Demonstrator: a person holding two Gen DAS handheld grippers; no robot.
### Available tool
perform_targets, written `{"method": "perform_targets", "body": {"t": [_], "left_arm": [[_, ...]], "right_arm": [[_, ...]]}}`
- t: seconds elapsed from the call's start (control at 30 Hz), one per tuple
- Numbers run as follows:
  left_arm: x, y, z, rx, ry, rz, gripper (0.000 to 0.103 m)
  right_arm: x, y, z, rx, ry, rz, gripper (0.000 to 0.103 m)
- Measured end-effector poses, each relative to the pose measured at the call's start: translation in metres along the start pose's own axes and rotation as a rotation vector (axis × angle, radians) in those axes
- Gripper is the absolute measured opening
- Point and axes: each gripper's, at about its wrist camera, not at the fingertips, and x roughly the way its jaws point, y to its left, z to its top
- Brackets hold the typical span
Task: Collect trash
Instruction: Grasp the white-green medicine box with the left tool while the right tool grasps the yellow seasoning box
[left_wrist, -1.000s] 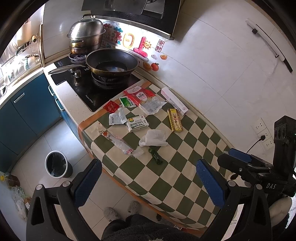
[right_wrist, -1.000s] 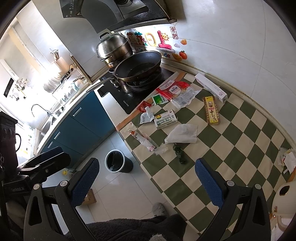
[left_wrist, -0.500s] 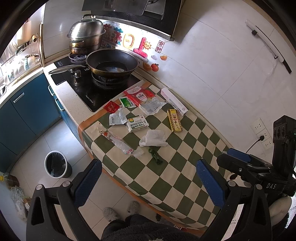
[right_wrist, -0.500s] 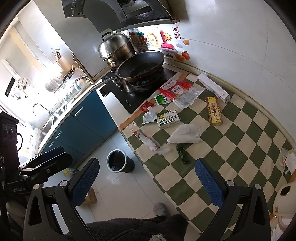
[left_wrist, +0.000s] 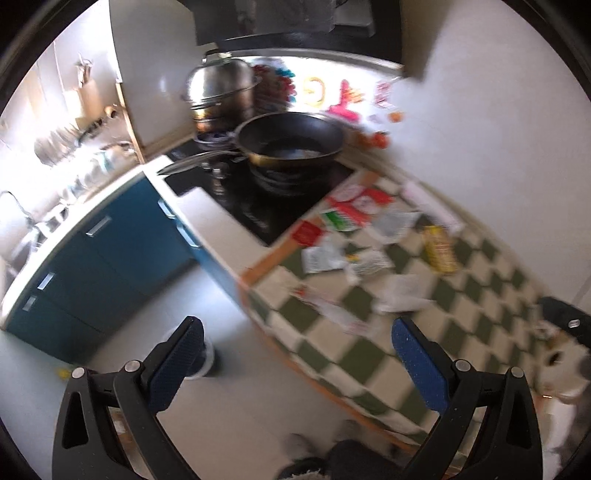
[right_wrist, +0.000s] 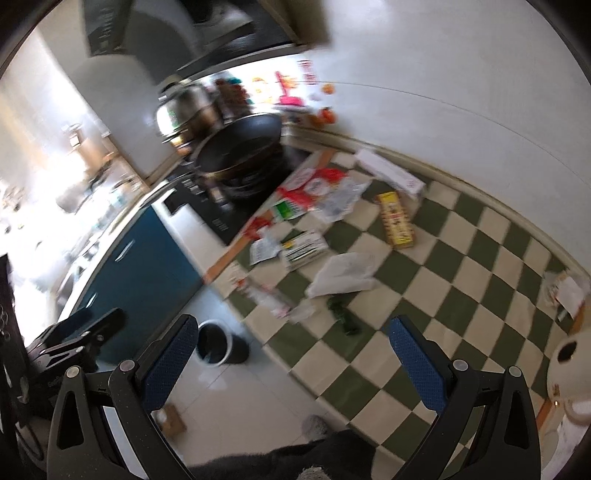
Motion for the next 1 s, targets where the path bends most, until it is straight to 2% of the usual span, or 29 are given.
{"method": "perform_targets", "body": {"t": [0.07,0.13,0.2,0.3,0.43,0.57,0.73,0.87,0.97,1.0], "left_arm": [[0.029,0.005,0.003,0.006,0.019,0.054,0.103],[0.063,0.008,0.006,0.014,0.073,0.105,0.103],[0.096,0.007,0.009,0.021,0.13,0.118,0.103],[0.136,-0.009,0.02,0.087,0.159,0.117,0.103],[0.189,-0.064,0.044,0.339,0.182,0.107,0.103],[0.259,-0.127,0.064,0.597,0.289,0.009,0.103],[0.326,-0.172,0.065,0.802,0.406,-0.041,0.102],[0.361,-0.182,0.057,0.868,0.491,-0.028,0.102],[0.373,-0.183,0.055,0.852,0.515,-0.047,0.101],[0.374,-0.181,0.058,0.832,0.515,-0.071,0.096]], "right_arm": [[0.025,-0.013,0.005,0.042,-0.001,-0.054,0.103],[0.052,-0.027,0.009,0.078,0.014,-0.103,0.103],[0.085,-0.046,0.017,0.119,0.049,-0.139,0.103],[0.134,-0.071,0.029,0.136,0.096,-0.199,0.103],[0.198,-0.102,0.057,0.131,0.166,-0.244,0.103],[0.25,-0.129,0.087,0.118,0.234,-0.27,0.103],[0.299,-0.151,0.114,0.089,0.297,-0.295,0.103],[0.337,-0.162,0.128,0.08,0.333,-0.311,0.103],[0.362,-0.168,0.136,0.082,0.344,-0.321,0.103],[0.37,-0.169,0.138,0.082,0.346,-0.326,0.103]]}}
